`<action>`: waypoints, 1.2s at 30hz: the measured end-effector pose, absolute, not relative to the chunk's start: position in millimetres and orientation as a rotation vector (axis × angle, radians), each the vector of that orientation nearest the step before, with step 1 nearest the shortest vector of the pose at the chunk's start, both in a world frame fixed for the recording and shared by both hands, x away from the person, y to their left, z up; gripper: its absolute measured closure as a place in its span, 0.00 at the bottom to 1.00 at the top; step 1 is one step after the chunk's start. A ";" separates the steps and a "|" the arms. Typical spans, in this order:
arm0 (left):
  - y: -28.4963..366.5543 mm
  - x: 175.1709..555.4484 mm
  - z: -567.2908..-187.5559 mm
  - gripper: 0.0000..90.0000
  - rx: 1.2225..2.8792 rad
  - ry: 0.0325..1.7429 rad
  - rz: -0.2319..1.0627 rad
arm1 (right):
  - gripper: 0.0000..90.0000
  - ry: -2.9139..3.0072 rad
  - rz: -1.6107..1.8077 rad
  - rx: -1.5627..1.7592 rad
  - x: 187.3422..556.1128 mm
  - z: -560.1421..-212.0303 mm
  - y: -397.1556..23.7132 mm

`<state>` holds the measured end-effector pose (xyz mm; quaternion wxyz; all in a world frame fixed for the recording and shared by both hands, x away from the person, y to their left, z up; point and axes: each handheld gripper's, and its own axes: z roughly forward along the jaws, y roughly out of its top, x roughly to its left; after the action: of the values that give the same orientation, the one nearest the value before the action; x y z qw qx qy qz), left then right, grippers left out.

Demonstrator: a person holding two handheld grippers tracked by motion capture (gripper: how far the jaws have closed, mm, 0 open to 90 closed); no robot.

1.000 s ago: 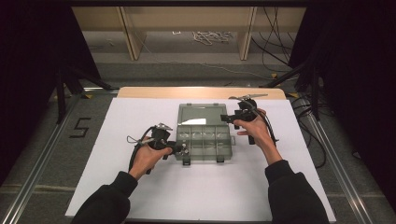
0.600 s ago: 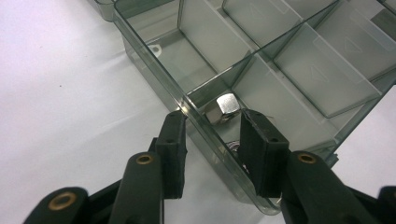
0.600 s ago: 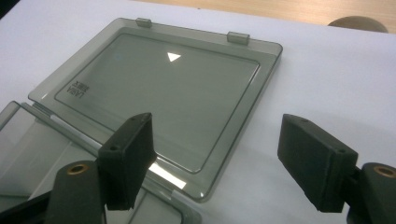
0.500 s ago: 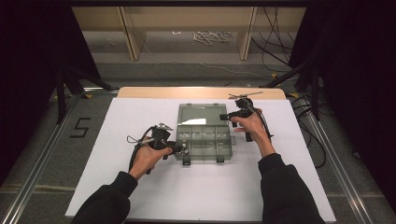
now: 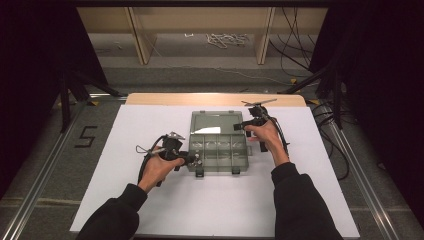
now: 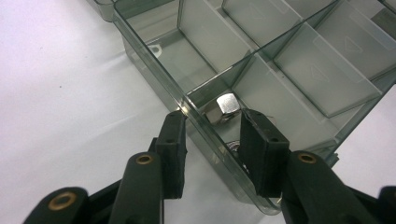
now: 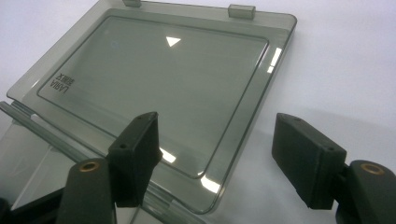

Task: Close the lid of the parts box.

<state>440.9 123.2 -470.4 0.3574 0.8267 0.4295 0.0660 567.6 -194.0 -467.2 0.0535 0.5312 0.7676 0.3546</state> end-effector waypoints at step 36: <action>122.7 440.9 -471.1 0.68 2.135 1.104 0.178 | 0.50 2.299 1.182 1.819 568.8 -478.6 -193.6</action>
<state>440.9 122.7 -471.1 0.3576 0.8272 0.4280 0.0689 568.8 -193.6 -478.6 -0.0096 0.5755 0.7272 0.3740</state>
